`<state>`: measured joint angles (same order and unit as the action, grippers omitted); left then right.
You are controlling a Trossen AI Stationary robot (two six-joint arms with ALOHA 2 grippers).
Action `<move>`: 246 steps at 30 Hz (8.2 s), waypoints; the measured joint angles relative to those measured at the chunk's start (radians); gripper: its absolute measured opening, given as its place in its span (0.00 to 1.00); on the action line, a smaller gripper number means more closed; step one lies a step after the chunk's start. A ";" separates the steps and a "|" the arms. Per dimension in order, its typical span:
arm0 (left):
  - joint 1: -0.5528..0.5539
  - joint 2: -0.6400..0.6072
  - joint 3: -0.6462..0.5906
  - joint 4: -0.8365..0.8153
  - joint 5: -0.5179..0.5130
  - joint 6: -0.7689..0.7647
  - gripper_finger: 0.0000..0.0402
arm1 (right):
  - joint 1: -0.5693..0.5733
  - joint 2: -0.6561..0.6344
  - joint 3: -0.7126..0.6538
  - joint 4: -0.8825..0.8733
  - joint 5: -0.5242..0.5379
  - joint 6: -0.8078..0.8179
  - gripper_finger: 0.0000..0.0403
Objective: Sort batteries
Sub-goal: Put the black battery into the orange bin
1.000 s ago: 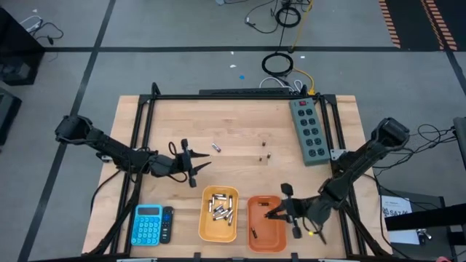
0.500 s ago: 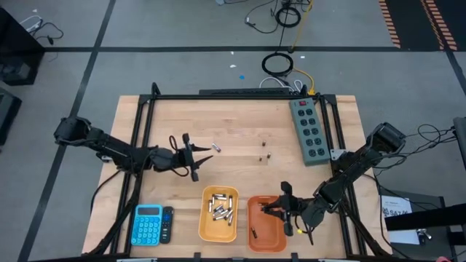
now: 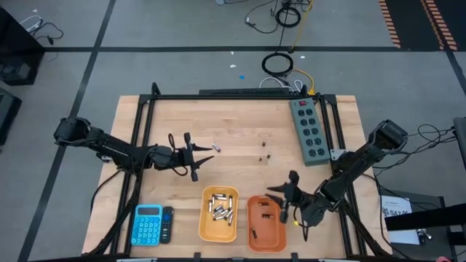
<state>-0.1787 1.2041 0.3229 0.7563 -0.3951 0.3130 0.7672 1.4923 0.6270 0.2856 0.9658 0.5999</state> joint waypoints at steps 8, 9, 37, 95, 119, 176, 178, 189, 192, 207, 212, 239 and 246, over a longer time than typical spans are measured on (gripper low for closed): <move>0.001 0.000 0.000 0.000 0.048 -0.008 0.33 | -0.146 -0.136 0.001 -0.333 -0.025 0.135 0.24; 0.001 0.000 0.000 0.000 0.049 -0.010 0.33 | -0.176 -0.144 0.001 -0.389 -0.050 0.154 0.24; 0.002 0.000 -0.001 -0.015 0.049 -0.030 0.33 | -0.533 -0.172 0.060 -0.760 -0.496 -0.130 0.51; 0.002 0.000 -0.001 -0.084 0.050 -0.096 0.33 | -0.790 0.020 0.086 -0.603 -0.688 -0.353 0.35; 0.002 0.000 -0.001 -0.084 0.049 -0.096 0.33 | -0.794 0.020 0.033 -0.474 -0.704 -0.343 0.07; -0.019 0.000 0.000 -0.120 0.047 -0.184 0.33 | -0.739 -0.027 0.033 -0.205 -0.729 -0.455 0.40; -0.025 0.000 0.000 -0.121 0.047 -0.184 0.33 | -0.750 -0.006 -0.011 -0.096 -0.737 -0.467 0.40; -0.036 0.000 0.000 -0.112 0.040 -0.177 0.33 | -0.757 0.018 -0.283 0.368 -0.732 -0.405 0.40; -0.036 0.000 0.000 -0.106 0.039 -0.177 0.33 | -0.757 0.018 -0.322 0.437 -0.729 -0.397 0.40; -0.036 0.000 -0.001 -0.113 0.039 -0.178 0.33 | -0.757 0.127 -0.333 0.610 -0.728 -0.383 0.40; -0.036 0.000 -0.001 -0.112 0.039 -0.180 0.33 | -0.757 0.244 -0.329 0.723 -0.726 -0.375 0.40; -0.047 0.000 -0.001 -0.117 0.039 -0.185 0.33 | -0.585 0.197 -0.325 0.900 -0.707 -0.525 0.04; -0.058 0.000 -0.001 -0.112 0.051 -0.204 0.33 | -0.472 -0.105 -0.325 0.766 -1.069 -0.520 0.04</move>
<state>-0.2368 1.2045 0.3222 0.6438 -0.3443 0.1093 0.2950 1.3877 0.3019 1.0514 -0.1028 0.0798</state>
